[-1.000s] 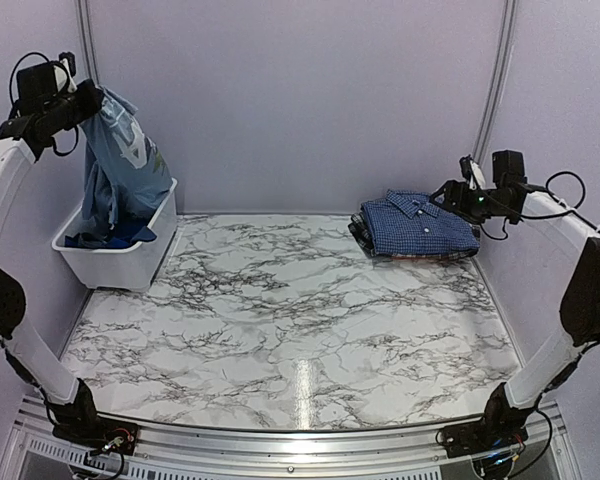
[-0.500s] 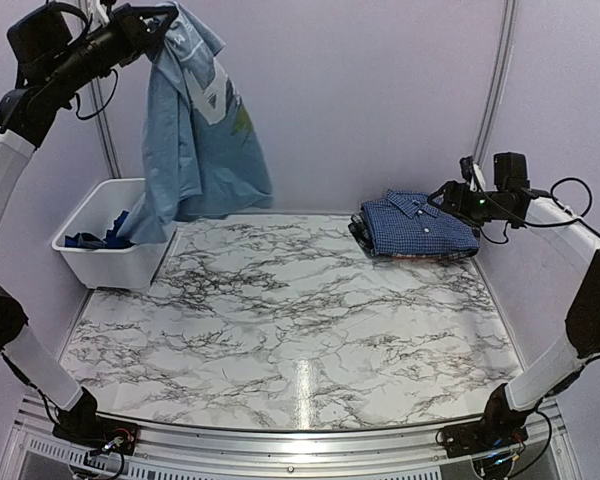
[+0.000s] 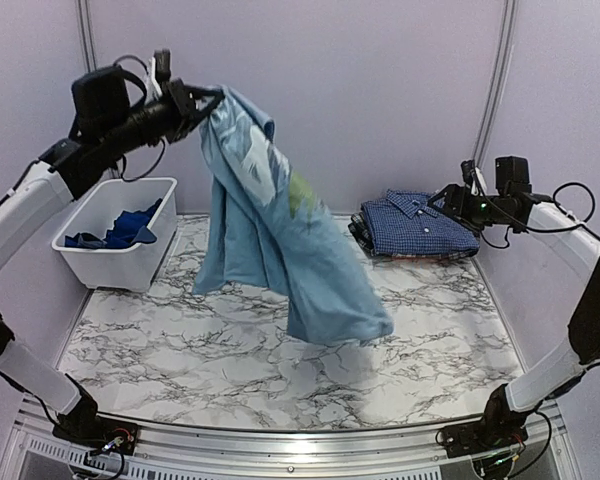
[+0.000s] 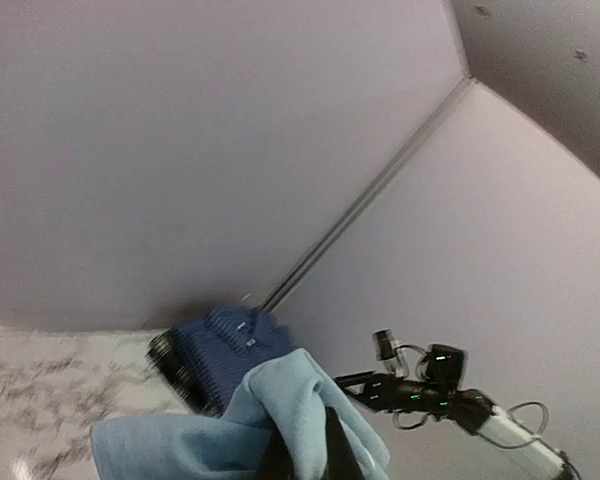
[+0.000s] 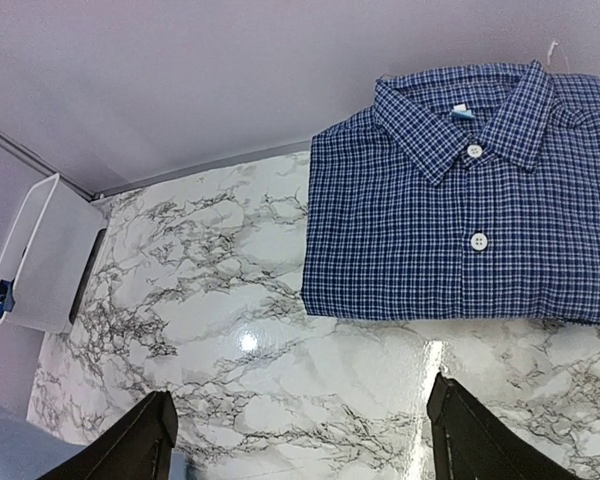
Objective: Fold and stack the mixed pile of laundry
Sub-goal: Place the crumpled T-shirt at the center of the board, then flatten out the crumpled T-shirt at the center of the board.
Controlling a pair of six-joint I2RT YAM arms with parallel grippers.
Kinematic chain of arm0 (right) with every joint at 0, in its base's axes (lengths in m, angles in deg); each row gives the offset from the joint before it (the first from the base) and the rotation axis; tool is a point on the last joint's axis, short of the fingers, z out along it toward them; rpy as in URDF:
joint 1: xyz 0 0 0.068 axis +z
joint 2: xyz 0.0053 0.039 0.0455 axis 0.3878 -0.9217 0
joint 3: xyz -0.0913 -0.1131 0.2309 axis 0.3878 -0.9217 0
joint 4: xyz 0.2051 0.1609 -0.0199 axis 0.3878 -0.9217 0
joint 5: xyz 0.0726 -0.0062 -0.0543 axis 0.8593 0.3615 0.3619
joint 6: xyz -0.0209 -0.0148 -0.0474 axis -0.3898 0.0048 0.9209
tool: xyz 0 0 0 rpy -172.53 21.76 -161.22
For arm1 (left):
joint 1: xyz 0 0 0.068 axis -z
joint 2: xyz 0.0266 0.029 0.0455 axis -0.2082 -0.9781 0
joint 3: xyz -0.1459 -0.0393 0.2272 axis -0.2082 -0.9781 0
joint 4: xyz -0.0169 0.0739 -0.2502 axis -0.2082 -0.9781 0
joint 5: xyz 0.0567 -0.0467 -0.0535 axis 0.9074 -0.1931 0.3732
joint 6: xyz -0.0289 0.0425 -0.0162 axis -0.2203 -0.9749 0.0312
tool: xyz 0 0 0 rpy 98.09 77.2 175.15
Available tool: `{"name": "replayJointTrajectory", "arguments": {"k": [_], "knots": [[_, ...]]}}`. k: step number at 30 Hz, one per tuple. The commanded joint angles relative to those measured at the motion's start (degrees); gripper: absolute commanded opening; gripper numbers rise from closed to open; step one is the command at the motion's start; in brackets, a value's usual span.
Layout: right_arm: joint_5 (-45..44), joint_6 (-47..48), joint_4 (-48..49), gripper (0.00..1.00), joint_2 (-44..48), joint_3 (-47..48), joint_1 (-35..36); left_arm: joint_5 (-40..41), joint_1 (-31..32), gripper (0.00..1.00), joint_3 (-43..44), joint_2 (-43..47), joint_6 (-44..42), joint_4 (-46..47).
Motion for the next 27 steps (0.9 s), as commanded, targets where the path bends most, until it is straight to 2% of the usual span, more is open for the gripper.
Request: {"name": "replayJointTrajectory", "arguments": {"k": [1, 3, 4, 6, 7, 8, 13, 19, 22, 27], "knots": [[1.7, 0.2, 0.2, 0.82, 2.3, -2.4, 1.2, 7.4, -6.3, 0.12, -14.6, 0.5, 4.1, -4.4], [2.1, 1.1, -0.5, 0.82, 2.4, -3.5, 4.3, 5.2, -7.7, 0.48, -18.4, -2.9, 1.4, -8.6], [2.0, 2.0, -1.4, 0.82, 2.3, -3.7, 6.3, 7.3, -7.9, 0.63, -18.8, -4.2, -0.1, -13.3], [2.3, 3.2, -2.7, 0.82, 2.2, -4.2, 10.9, 10.9, -7.9, 0.87, -22.1, -3.5, -3.0, -17.1], [2.1, 3.7, -3.3, 0.81, 2.2, -4.5, 13.7, 13.3, -8.0, 0.96, -24.8, -1.9, -3.2, -17.1], [1.7, 4.1, -3.7, 0.82, 2.2, -4.9, 16.6, 15.0, -8.0, 0.99, -27.3, 0.1, -3.7, -17.1], [-1.5, 4.9, -3.7, 0.80, -0.6, -5.7, 34.2, 15.6, -7.9, 0.99, -34.1, 5.2, -6.0, -18.9], [-6.0, 6.2, -4.0, 0.75, -11.9, 1.5, 52.7, 18.4, -7.9, 0.99, -37.0, 9.5, -5.8, -21.4], [-7.8, 7.2, -4.5, 0.73, -18.7, 6.8, 59.3, 19.3, -8.0, 0.99, -37.6, 12.2, -5.0, -22.5], [-8.6, 5.5, -4.0, 0.71, -28.7, 14.4, 64.3, 21.5, -8.4, 0.99, -36.7, 16.6, -7.8, -27.0]]}}
